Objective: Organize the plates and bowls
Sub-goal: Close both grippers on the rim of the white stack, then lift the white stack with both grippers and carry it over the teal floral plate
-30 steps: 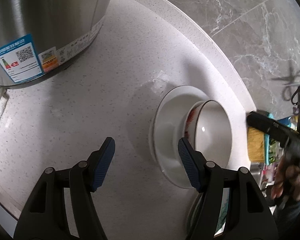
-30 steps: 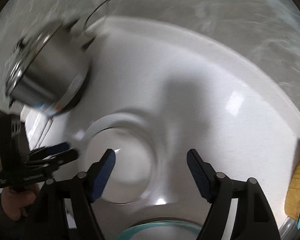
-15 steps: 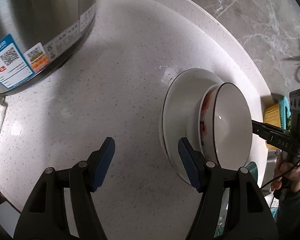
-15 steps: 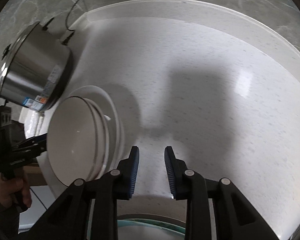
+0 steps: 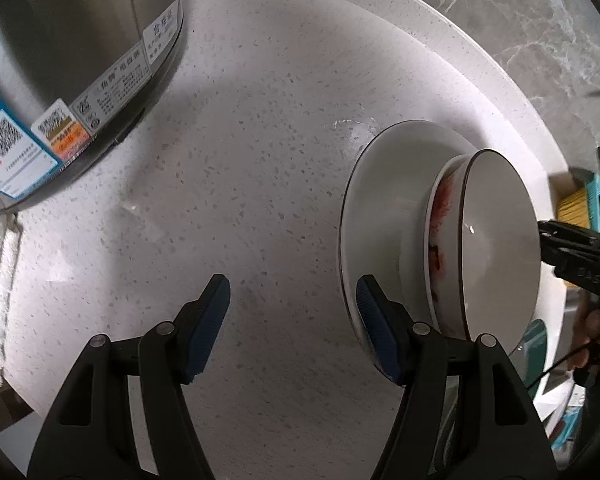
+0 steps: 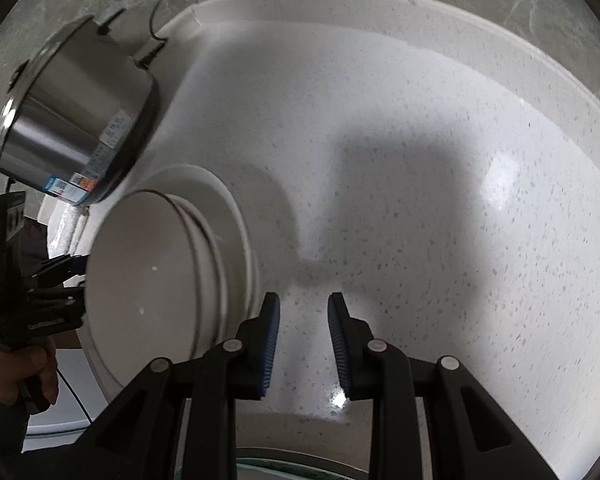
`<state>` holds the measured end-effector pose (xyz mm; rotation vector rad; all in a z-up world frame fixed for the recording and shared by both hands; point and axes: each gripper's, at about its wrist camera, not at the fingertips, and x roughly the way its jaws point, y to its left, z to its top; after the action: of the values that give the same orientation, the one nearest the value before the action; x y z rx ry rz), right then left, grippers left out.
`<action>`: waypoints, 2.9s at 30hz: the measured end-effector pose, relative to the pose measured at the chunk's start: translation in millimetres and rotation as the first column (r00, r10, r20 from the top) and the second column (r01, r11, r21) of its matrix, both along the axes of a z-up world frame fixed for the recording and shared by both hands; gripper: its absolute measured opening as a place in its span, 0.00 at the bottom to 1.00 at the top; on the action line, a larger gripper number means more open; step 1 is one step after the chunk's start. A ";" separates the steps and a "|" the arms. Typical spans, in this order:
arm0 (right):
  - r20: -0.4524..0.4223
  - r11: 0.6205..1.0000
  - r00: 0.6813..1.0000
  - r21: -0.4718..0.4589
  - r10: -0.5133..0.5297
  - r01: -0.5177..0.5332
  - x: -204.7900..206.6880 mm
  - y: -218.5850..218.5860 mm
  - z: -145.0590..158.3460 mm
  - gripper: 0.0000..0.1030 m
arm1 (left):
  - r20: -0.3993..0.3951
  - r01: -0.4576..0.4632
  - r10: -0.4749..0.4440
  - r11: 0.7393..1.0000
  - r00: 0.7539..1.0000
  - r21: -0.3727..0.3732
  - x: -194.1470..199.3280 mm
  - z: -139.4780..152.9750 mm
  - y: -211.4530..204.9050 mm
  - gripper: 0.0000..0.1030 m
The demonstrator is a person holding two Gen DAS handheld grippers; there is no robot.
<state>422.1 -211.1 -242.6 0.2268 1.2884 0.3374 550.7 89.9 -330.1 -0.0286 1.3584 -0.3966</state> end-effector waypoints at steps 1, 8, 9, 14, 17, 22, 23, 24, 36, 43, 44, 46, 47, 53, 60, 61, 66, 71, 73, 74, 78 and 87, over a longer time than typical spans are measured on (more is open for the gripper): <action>0.004 1.000 1.000 0.002 0.006 -0.006 -0.8 -0.2 1.7 0.28 | 0.005 0.004 -0.004 1.000 1.000 0.005 0.7 -0.4 -1.9 0.62; 0.020 1.000 1.000 -0.016 0.011 -0.011 -9.7 -4.6 11.5 0.33 | 0.000 0.002 -0.002 1.000 1.000 -0.010 7.2 -3.7 -4.8 0.63; 0.033 1.000 0.999 -0.006 0.010 -0.010 -13.1 -7.3 16.5 0.37 | 0.000 0.002 -0.002 1.000 1.000 -0.011 6.3 -4.4 -5.3 0.63; 0.072 0.999 0.997 0.009 0.035 -0.036 -16.8 -7.3 29.5 0.54 | -0.005 0.012 -0.012 1.000 1.000 -0.015 4.3 -8.1 -2.0 0.64; 0.060 1.000 0.998 0.010 0.024 -0.024 -10.7 -8.0 22.5 0.55 | -0.003 0.019 -0.019 1.000 1.000 -0.009 4.7 -8.6 -2.1 0.64; 0.063 0.999 0.998 0.024 0.020 -0.022 1.3 -6.4 21.1 0.55 | 0.006 0.023 -0.023 1.000 1.000 -0.003 6.5 -12.2 -3.5 0.70; 0.061 0.999 0.998 0.020 0.023 -0.025 2.1 -5.6 21.5 0.55 | 0.008 0.022 -0.022 1.000 1.000 -0.006 6.0 -13.1 -5.2 0.70; 0.061 0.999 0.998 0.019 0.025 -0.026 1.1 -5.4 22.0 0.55 | 0.009 0.021 -0.021 1.000 1.000 -0.009 6.5 -14.1 -4.3 0.71; 0.027 0.998 1.000 0.062 0.006 -0.007 -1.0 -8.4 13.0 0.49 | -0.002 0.013 -0.013 1.000 1.000 -0.014 4.1 -18.0 0.9 0.73; -0.007 0.993 0.999 0.111 0.040 -0.039 10.4 -6.9 0.3 0.47 | 0.016 0.036 -0.036 0.999 0.999 -0.015 4.4 -20.3 0.7 0.78; -0.010 0.992 0.999 0.120 0.047 -0.046 11.6 -6.7 -1.2 0.46 | 0.026 0.044 -0.044 0.999 0.999 -0.010 4.4 -19.9 0.1 0.77; -0.007 0.990 0.998 0.128 0.057 -0.056 12.0 -5.9 -2.3 0.46 | 0.037 0.056 -0.055 0.998 0.998 -0.014 5.6 -19.9 -0.1 0.77; -0.005 0.989 0.998 0.135 0.061 -0.060 12.5 -5.7 -3.5 0.45 | 0.037 0.061 -0.060 0.998 0.998 -0.028 5.8 -20.5 0.3 0.76; 0.005 0.983 0.994 0.147 0.111 -0.111 9.8 7.6 -16.8 0.45 | 0.045 0.075 -0.073 0.996 0.996 -0.046 9.2 -24.2 1.5 0.76; 0.045 0.989 0.996 0.127 0.076 -0.082 5.3 17.8 -24.5 0.44 | 0.070 0.075 -0.072 0.996 0.995 -0.037 9.2 -25.4 -2.0 0.75; 0.047 0.989 0.996 0.127 0.073 -0.079 5.5 18.0 -25.2 0.44 | 0.075 0.076 -0.073 0.996 0.994 -0.035 8.8 -25.5 -2.5 0.75; 0.068 0.991 0.995 0.102 0.078 -0.085 5.7 22.8 -25.9 0.44 | 0.115 0.105 -0.102 0.994 0.988 -0.023 10.1 -27.2 -9.1 0.74; 0.083 0.991 0.991 0.075 0.104 -0.110 5.9 26.4 -25.7 0.41 | 0.163 0.136 -0.130 0.990 0.978 -0.031 12.3 -29.8 -14.1 0.74; 0.082 0.990 0.991 0.086 0.107 -0.114 6.0 27.4 -25.8 0.35 | 0.166 0.144 -0.137 0.989 0.977 -0.032 15.7 -29.9 -18.6 0.71; 0.082 0.990 0.991 0.087 0.107 -0.114 6.1 28.2 -25.5 0.33 | 0.166 0.145 -0.137 0.989 0.977 -0.038 16.2 -29.5 -18.2 0.67; 0.075 0.988 0.991 0.102 0.111 -0.118 6.9 33.3 -24.5 0.21 | 0.134 0.146 -0.131 0.983 0.982 -0.108 20.5 -29.7 -21.4 0.46; 0.060 0.989 0.994 0.106 0.095 -0.101 8.6 35.6 -24.2 0.21 | 0.088 0.144 -0.132 0.978 0.987 -0.151 20.3 -30.8 -35.9 0.16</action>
<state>430.7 -175.5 -266.8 0.2455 1.2312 0.4949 571.0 54.0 -360.9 -0.0491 1.2535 -0.6160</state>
